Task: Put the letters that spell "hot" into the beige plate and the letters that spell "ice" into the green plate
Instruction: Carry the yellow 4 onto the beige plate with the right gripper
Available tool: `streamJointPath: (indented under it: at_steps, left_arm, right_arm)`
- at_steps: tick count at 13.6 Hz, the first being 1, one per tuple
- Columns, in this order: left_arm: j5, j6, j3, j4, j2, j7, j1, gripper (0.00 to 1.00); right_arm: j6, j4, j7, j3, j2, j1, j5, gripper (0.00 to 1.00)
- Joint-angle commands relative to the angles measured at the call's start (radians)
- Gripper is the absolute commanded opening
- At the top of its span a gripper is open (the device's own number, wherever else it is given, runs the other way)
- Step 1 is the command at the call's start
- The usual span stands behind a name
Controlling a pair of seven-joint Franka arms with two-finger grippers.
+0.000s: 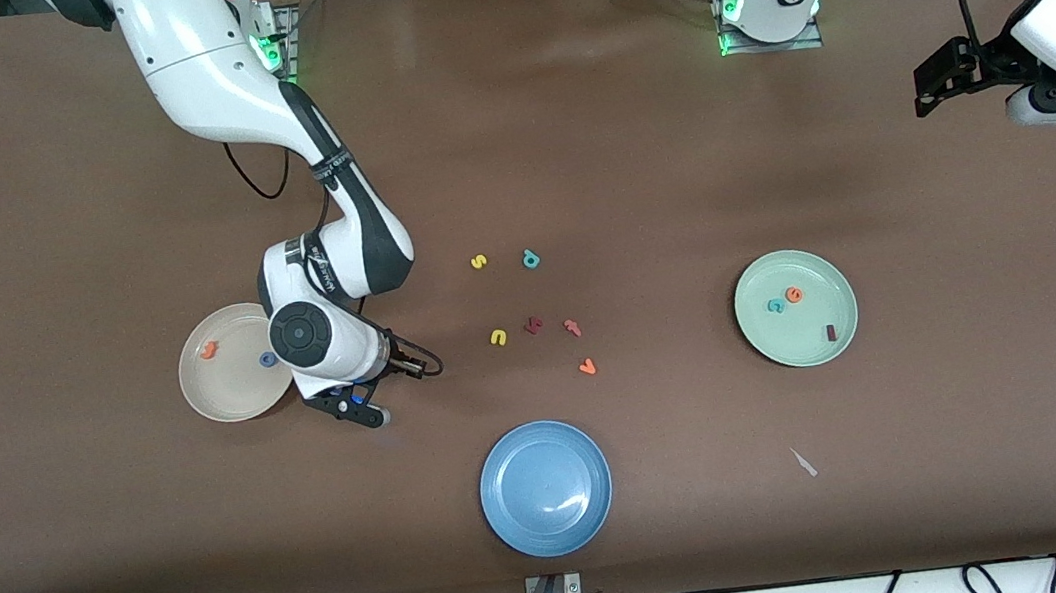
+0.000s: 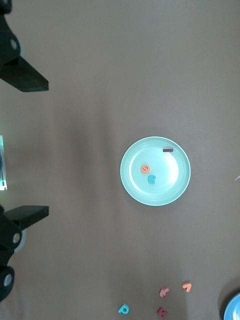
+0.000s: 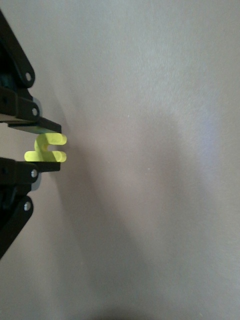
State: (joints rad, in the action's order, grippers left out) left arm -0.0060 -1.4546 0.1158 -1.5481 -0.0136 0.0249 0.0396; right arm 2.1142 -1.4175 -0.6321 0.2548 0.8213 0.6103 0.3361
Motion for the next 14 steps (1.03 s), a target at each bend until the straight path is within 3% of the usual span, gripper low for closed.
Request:
streamJointPath:
  at_steps: [1,3,8,11,14]
  left_arm:
    - [0.009,-0.001,0.001,0.02,-0.014,0.004,0.012,1.0]
    - [0.043,0.003,0.004,0.032,-0.037,0.004,0.012,1.0]
    - [0.05,0.014,0.004,0.059,-0.026,-0.002,0.014,1.0]
    - [0.047,0.029,0.007,0.08,-0.026,-0.002,0.014,1.0]
    - [0.023,0.039,-0.014,0.103,-0.026,0.007,0.041,1.0]
  right_arm:
    - [-0.086,0.039,0.17,0.013,-0.013,-0.03,-0.028,0.0]
    - [-0.175,-0.016,0.344,0.076,-0.077,-0.029,-0.029,0.0]
    - [-0.155,-0.194,0.682,0.199,-0.204,-0.029,-0.028,0.0]
    - [-0.064,-0.294,0.868,0.248,-0.237,-0.03,-0.022,0.0]
    - [0.129,-0.46,1.048,0.276,-0.286,-0.032,-0.006,0.0]
